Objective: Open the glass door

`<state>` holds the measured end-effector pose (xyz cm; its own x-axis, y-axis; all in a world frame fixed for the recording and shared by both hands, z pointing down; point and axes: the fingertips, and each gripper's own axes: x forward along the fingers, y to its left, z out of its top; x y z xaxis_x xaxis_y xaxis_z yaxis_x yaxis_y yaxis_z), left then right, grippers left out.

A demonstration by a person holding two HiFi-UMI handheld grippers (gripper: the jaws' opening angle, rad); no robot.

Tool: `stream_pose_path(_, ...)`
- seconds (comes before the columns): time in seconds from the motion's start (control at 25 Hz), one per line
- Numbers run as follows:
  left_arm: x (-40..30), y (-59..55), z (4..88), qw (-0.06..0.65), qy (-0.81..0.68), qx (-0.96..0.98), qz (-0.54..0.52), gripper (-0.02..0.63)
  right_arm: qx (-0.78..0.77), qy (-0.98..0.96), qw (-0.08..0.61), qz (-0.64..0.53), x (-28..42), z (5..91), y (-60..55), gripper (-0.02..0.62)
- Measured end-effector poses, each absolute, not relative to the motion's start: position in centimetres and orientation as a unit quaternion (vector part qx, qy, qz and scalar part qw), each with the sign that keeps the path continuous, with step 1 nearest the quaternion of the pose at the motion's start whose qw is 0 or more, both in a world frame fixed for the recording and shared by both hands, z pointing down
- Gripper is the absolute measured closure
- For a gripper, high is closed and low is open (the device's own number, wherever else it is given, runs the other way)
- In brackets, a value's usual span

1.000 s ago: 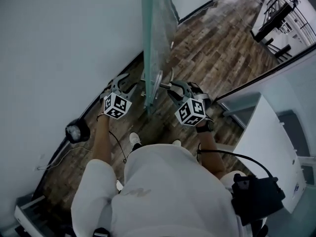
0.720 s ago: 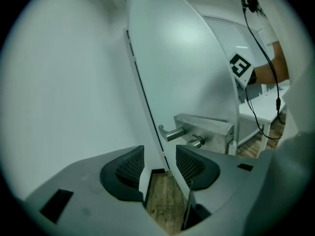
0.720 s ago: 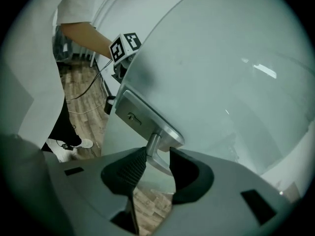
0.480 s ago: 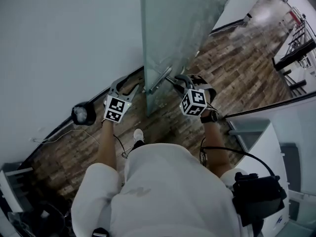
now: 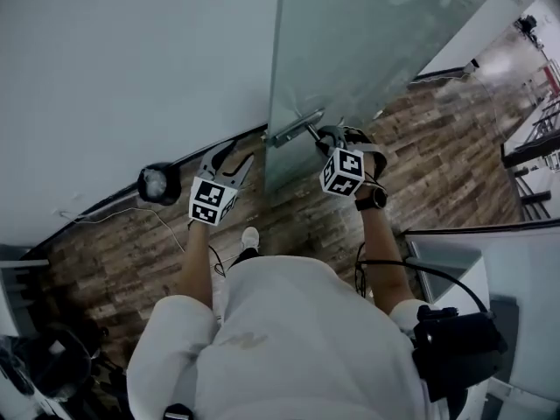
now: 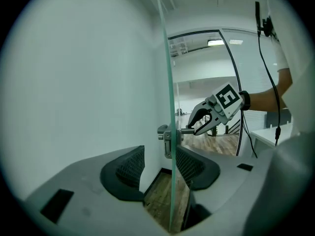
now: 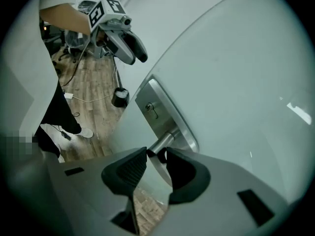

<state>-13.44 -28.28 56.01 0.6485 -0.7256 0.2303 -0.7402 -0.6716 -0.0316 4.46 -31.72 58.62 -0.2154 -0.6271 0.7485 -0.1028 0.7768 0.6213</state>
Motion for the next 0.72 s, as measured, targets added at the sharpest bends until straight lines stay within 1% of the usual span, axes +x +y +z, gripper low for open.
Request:
stream_pose_path(0.16,-14.7,-28.0,55.2,0.037,-0.421,0.901,0.093,0.407,0.266,-0.751,0.565,-0.213,3.6,58.6,-33.4,0.468)
stream_pose_path(0.32,-17.5,-29.9,54.7,0.047,-0.438,0.895,0.064,0.456,0.295,-0.743,0.564,-0.207,1.1,58.8,-35.9,0.468)
stream_pose_path(0.4,-18.7,-31.2,54.4,0.048,-0.442,0.894,0.055,0.470,0.310,-0.733,0.570,-0.203,-0.1,58.9,-37.6,0.468)
stream_pose_path(0.64,-16.5,-32.1,52.5,0.034,-0.434,0.898,0.059,0.495,0.358,-0.713,0.576,-0.177,0.9,57.1,-40.7,0.468)
stream_pose_path(0.72,-16.8,-32.5,52.4,0.037,-0.429,0.901,0.056,0.503,0.371,-0.704,0.583,-0.167,0.0,57.1,-42.1,0.468)
